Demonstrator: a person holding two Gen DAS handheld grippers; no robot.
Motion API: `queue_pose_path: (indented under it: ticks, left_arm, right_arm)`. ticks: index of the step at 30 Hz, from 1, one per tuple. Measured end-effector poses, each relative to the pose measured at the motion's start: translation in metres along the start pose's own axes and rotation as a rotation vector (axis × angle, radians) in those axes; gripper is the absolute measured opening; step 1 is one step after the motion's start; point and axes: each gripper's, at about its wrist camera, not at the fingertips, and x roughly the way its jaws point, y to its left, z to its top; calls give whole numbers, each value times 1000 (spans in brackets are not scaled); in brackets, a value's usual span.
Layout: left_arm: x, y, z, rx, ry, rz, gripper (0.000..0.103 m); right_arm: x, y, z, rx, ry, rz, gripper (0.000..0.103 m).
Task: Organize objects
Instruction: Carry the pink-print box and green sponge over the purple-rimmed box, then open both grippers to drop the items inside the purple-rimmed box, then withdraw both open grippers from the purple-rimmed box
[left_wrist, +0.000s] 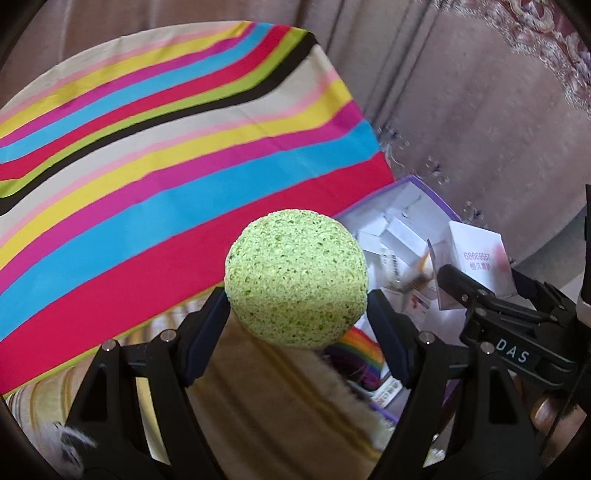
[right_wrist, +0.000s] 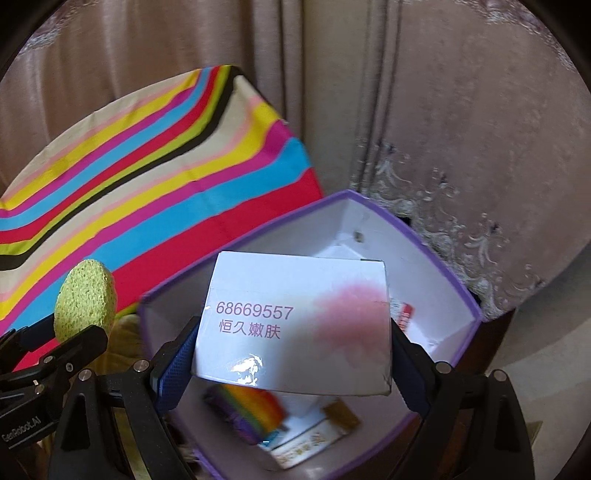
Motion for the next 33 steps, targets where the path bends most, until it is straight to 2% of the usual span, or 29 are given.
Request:
queue_pose_path:
  ticks: [12, 23, 25, 28, 30, 33]
  left_arm:
    - [31, -33, 11, 30, 71, -43, 79]
    - [21, -37, -4, 48, 124, -97, 102]
    - [16, -39, -10, 59, 121, -79, 102]
    - [10, -39, -18, 49, 130, -114, 102]
    - [5, -39, -20, 61, 115, -90, 102]
    - [3, -38, -23, 59, 108, -108, 102]
  right_arm:
    - [11, -45, 3, 73, 11, -43, 94]
    - [5, -58, -5, 90, 13, -50, 97]
    - [2, -61, -8, 97, 15, -52, 97]
    - [-3, -63, -16, 95, 24, -53, 97]
    - [-4, -63, -21, 92, 33, -54, 98]
    - [-7, -64, -27, 92, 39, -58, 98]
